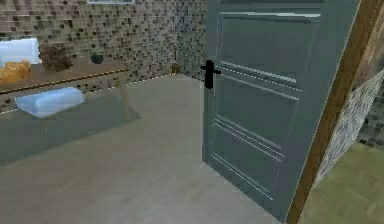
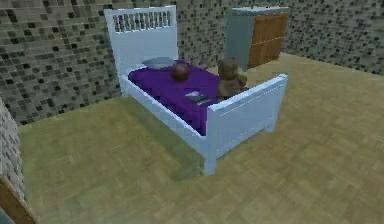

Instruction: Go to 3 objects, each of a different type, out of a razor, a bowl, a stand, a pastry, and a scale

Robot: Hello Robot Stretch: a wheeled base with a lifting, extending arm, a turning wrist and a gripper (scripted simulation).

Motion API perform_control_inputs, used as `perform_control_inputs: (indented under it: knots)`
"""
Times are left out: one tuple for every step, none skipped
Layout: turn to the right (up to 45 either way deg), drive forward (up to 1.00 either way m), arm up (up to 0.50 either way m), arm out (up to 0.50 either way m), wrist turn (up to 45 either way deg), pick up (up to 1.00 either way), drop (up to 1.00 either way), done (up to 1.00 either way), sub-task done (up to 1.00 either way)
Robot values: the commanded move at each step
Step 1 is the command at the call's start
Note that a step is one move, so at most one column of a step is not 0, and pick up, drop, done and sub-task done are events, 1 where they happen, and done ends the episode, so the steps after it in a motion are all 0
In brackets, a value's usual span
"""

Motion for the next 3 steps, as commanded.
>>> perform_control_inputs:
  knots:
    - [-27.0,0.0,0.0,0.0,0.0,0.0,0.0,0.0,0.0]
    - [0.0,1.0,0.0,0.0,0.0,0.0,0.0,0.0,0.0]
    - [0.0,0.4,0.0,0.0,0.0,0.0,0.0,0.0,0.0]
